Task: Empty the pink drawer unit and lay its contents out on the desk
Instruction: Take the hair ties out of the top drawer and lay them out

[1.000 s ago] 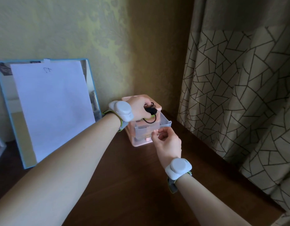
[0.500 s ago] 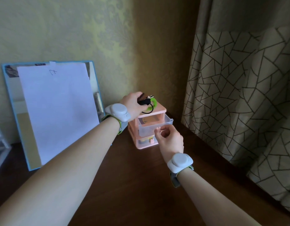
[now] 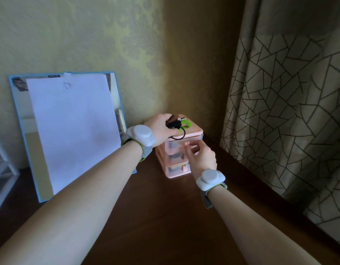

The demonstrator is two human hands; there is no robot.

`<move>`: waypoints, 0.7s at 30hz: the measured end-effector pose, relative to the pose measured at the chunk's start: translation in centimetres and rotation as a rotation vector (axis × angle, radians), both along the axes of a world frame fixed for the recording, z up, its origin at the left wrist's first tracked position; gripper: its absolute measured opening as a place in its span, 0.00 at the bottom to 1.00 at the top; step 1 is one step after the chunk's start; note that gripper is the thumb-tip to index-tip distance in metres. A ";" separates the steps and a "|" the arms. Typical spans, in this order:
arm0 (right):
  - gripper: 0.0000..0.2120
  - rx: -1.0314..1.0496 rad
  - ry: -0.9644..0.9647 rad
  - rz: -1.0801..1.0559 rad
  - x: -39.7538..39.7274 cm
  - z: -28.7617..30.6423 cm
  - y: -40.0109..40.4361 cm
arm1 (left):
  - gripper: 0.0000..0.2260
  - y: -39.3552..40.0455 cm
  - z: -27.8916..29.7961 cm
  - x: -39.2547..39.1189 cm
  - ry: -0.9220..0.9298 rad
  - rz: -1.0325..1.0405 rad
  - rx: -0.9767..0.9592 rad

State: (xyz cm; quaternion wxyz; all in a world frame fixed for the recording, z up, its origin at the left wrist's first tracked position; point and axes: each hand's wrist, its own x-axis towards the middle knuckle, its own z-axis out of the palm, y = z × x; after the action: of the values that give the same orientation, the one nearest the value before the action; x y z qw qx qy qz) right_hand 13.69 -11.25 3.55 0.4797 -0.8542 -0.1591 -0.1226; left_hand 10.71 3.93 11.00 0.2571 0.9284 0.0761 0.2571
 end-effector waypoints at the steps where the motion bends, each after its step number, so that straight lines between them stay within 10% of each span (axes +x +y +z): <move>1: 0.10 -0.002 0.004 -0.005 0.1 0.0 0.1 | 0.09 0.0 -0.1 0.0 -0.005 0.002 0.003; 21: 0.03 0.187 -0.005 0.281 -5.8 0.1 -0.6 | 0.07 1.4 -2.9 -12.2 -0.100 0.007 -0.346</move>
State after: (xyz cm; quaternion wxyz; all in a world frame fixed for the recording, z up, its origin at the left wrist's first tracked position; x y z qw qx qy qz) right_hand 7.91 -11.84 3.68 0.5689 -0.7749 -0.2660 -0.0710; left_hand -1.46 5.35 8.10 0.4157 0.8561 0.1096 0.2868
